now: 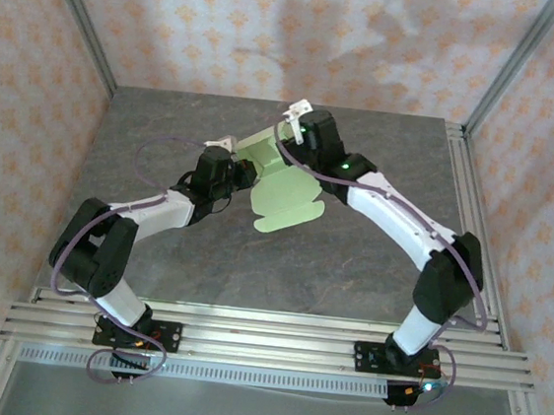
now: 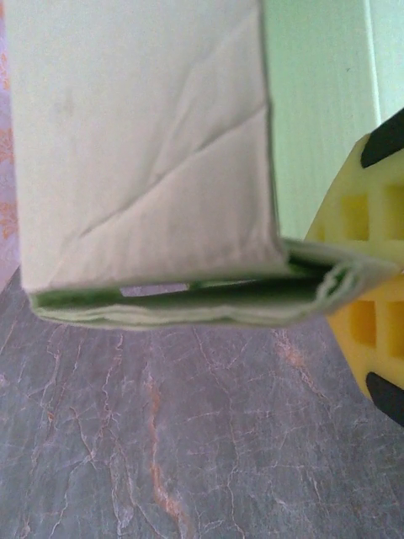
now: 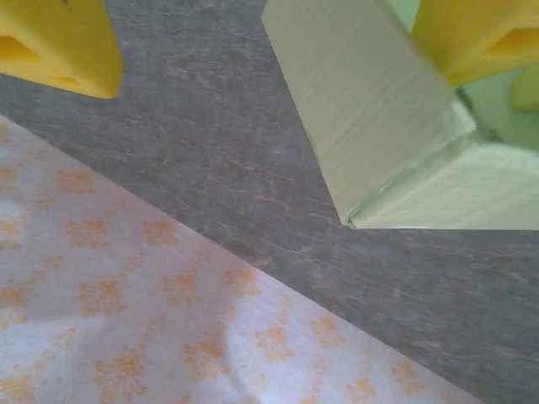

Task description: Fold the paper box

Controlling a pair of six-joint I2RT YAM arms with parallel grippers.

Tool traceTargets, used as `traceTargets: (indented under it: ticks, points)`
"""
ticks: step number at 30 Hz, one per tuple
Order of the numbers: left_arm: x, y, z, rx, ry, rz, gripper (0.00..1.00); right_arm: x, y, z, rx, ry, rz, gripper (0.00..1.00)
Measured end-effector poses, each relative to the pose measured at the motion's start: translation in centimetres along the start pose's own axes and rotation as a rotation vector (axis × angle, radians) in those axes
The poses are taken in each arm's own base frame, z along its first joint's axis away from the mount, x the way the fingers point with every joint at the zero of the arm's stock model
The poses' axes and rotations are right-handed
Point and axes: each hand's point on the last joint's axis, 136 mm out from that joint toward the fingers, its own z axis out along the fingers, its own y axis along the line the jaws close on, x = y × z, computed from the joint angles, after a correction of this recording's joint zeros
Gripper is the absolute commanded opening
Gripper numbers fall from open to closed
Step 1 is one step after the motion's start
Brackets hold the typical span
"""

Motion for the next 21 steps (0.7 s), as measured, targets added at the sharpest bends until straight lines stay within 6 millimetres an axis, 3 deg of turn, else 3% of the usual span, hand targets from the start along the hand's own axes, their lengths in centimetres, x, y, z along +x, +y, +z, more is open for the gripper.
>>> traceTargets:
  ticks: [6,12,17,21]
  points:
    - [0.1,0.1,-0.2,-0.008,0.008,0.010,0.00,0.6,-1.2,-2.0,-0.215,-0.049,0.159,0.89]
    - [0.1,0.4,-0.3,-0.036,0.039,0.045,0.00,2.7,-4.2,-1.8,-0.330,-0.047,0.351,0.88]
    - [-1.6,0.8,-1.0,-0.128,0.097,0.114,0.00,3.2,-4.4,-2.1,-0.376,-0.039,0.407,0.87]
    - [-3.7,0.2,-2.7,-0.221,0.160,0.206,0.00,3.0,-4.2,-2.4,-0.388,-0.044,0.408,0.87]
